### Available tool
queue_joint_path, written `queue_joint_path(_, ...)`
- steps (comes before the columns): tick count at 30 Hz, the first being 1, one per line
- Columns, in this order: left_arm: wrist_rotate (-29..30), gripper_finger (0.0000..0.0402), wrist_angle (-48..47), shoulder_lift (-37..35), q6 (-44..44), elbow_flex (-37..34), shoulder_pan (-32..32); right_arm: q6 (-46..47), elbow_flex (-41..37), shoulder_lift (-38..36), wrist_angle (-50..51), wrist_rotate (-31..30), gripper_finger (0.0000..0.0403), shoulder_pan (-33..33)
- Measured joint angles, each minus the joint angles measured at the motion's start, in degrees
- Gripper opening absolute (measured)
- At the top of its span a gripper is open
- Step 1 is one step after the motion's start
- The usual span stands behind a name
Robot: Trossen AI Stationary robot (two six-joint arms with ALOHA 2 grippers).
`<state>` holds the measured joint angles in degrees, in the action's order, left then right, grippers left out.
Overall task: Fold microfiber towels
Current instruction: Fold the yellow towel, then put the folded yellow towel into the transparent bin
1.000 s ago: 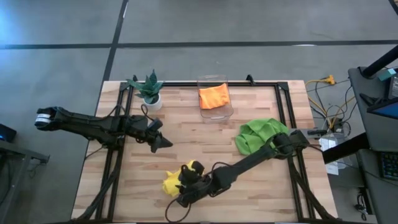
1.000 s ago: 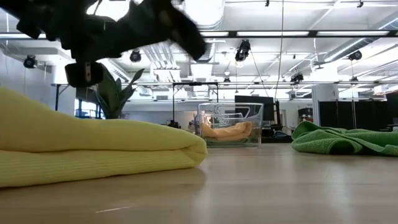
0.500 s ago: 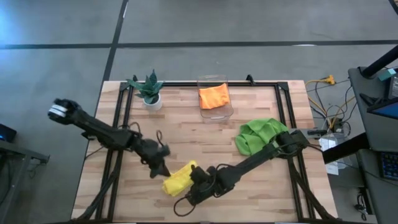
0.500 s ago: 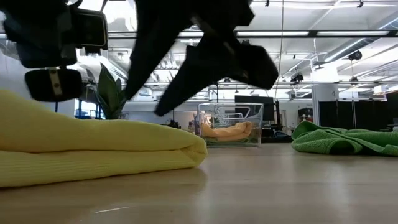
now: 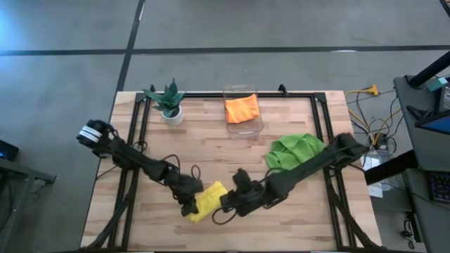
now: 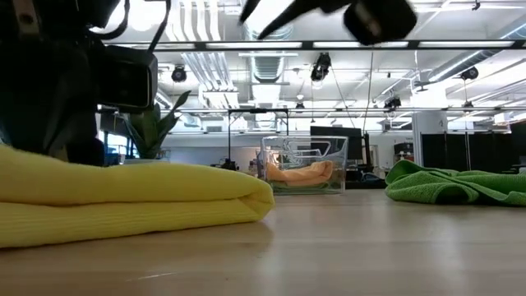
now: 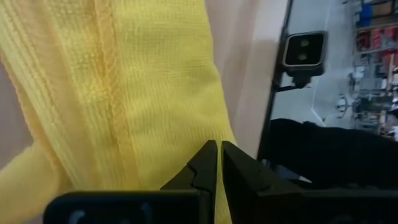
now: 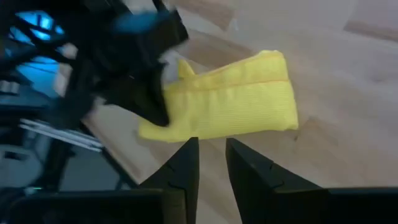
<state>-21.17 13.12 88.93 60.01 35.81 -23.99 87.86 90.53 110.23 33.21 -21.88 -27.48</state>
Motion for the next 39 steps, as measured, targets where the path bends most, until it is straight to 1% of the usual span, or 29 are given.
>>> queue_joint_path(2,0.00,0.0008,-0.03,1.18,-0.72,0.62,-0.02,0.40,-0.76,-2.66,0.81,-0.14,0.0075,0.00)
queue_joint_path(6,0.22,0.0008,0.22,3.24,-3.55,2.01,0.09,-2.29,-0.88,-6.05,0.72,-0.66,0.0077,-0.45)
queue_joint_path(9,0.30,0.0008,-0.08,4.23,-5.32,2.52,0.55,-4.74,-0.84,-6.35,0.42,-0.69,0.0076,-0.58)
queue_joint_path(12,0.39,0.0008,-0.14,3.61,-6.35,2.71,1.12,-3.77,-1.06,-5.93,0.44,-0.65,0.0076,-0.45)
queue_joint_path(13,0.51,0.0008,-0.20,2.69,-6.38,2.60,1.15,-2.81,-1.64,-5.94,0.22,-0.17,0.0079,0.03)
queue_joint_path(14,0.60,0.0008,0.01,1.52,-6.40,2.60,1.19,-2.67,-2.56,-6.04,-0.14,1.61,0.0083,0.77)
queue_joint_path(15,0.64,0.0008,0.15,0.29,-6.43,2.60,1.21,-3.22,-3.72,-6.05,-1.03,5.02,0.0089,1.73)
queue_joint_path(17,0.66,0.0008,-0.18,-2.33,-6.38,2.44,1.19,-4.05,-6.91,-5.94,-4.61,10.96,0.0107,3.80)
queue_joint_path(19,0.89,0.0008,-0.91,-4.55,-6.26,2.36,0.95,-3.22,-10.55,-5.92,-9.45,15.61,0.0130,5.78)
queue_joint_path(22,2.46,0.0008,-5.41,-7.92,-5.92,2.38,0.40,-2.08,-16.42,-5.92,-17.21,22.04,0.0177,9.03)
queue_joint_path(24,4.34,0.0008,-9.99,-9.40,-5.96,2.31,-0.01,-1.71,-20.15,-5.89,-20.94,24.60,0.0215,11.08)
queue_joint_path(27,6.80,0.0008,-15.07,-10.34,-5.95,1.88,-0.53,-2.01,-24.37,-5.85,-25.26,26.76,0.0270,13.97)
queue_joint_path(31,7.04,0.0008,-16.70,-9.27,-4.96,0.94,-1.07,-2.40,-28.70,-5.85,-30.31,28.03,0.0324,16.62)
queue_joint_path(34,7.09,0.0008,-16.51,-7.58,-4.82,0.79,-1.22,-2.87,-30.65,-5.85,-32.50,30.06,0.0344,18.07)
queue_joint_path(39,7.09,0.0008,-16.06,-4.56,-4.68,0.79,-1.22,-2.89,-32.41,-4.87,-35.46,31.75,0.0348,18.34)
